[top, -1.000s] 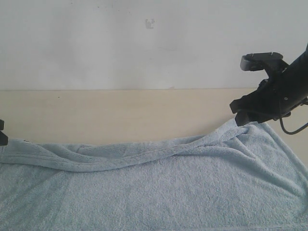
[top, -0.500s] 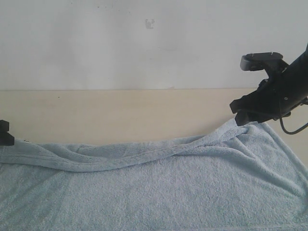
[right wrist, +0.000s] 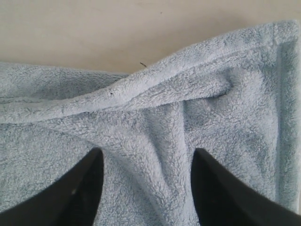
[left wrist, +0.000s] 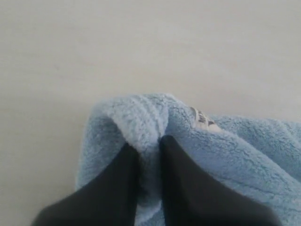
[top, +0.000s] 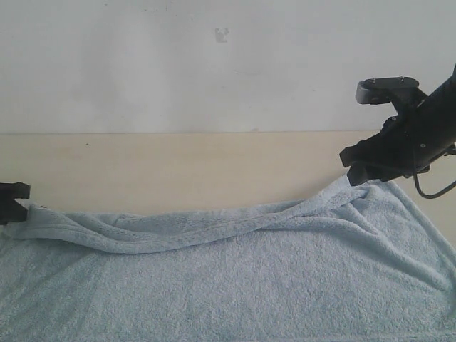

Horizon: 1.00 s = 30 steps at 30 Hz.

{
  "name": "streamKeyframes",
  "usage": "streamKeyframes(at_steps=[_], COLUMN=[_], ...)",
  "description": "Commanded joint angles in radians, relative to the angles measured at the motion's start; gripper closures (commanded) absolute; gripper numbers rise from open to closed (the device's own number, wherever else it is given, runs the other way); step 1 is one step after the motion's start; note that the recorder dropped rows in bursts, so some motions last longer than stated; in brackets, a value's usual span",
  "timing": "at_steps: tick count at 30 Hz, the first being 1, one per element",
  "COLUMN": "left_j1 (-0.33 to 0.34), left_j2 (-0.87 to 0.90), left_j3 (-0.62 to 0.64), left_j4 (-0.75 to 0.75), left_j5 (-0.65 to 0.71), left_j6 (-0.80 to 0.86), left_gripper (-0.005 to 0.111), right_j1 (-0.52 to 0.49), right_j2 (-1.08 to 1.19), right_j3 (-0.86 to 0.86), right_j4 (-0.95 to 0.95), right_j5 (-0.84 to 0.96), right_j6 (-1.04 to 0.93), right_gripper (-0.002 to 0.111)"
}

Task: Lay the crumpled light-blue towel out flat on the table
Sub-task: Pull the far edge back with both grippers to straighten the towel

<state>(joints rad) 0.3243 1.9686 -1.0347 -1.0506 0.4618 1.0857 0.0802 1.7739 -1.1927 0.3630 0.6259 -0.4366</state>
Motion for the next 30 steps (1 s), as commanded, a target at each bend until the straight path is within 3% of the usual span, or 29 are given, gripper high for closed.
streamKeyframes(at_steps=[1,4,7,15,16,18,21,22,26,28,30], left_j1=[-0.007,-0.007,-0.007,-0.007,-0.007,-0.005,-0.005,-0.007,-0.003,0.001,0.001], left_j2=[-0.002,-0.041,-0.088,-0.004,0.01,0.064,0.151,0.158,0.118,0.08,0.042], left_j3=[-0.023,-0.109,-0.182,-0.216,-0.216,-0.238,-0.284,-0.286,-0.285,-0.285,-0.285], left_j4=[-0.008,-0.028,-0.079,-0.138,-0.17,-0.223,-0.21,-0.201,-0.057,-0.005,0.035], left_j5=[0.096,0.242,0.251,-0.121,-0.16,-0.172,-0.007,0.015,0.085,0.102,0.141], left_j6=[-0.059,-0.086,-0.106,-0.338,-0.338,-0.333,-0.331,-0.334,-0.322,-0.322,-0.322], left_gripper=[0.103,0.103,0.103,0.099,0.095,0.067,0.022,0.023,0.045,0.052,0.06], right_j1=[-0.001,-0.001,-0.001,-0.001,-0.001,-0.001,-0.001,-0.001,0.009,0.027,0.053], right_j2=[-0.001,-0.001,-0.001,-0.001,-0.001,-0.001,-0.001,-0.001,0.008,0.023,0.041], right_j3=[-0.005,-0.005,-0.005,-0.005,-0.005,-0.005,-0.005,-0.005,-0.005,-0.005,-0.005], right_j4=[0.008,0.008,0.013,0.035,0.035,0.036,0.036,0.036,0.112,0.124,0.126], right_j5=[-0.008,-0.015,-0.03,-0.005,-0.005,-0.008,-0.012,-0.014,0.046,0.029,-0.019], right_j6=[-0.006,-0.006,-0.006,-0.008,-0.008,-0.008,-0.008,-0.008,-0.109,-0.127,-0.139], right_gripper=[0.054,0.054,0.054,0.054,0.054,0.054,0.054,0.054,0.056,0.065,0.084])
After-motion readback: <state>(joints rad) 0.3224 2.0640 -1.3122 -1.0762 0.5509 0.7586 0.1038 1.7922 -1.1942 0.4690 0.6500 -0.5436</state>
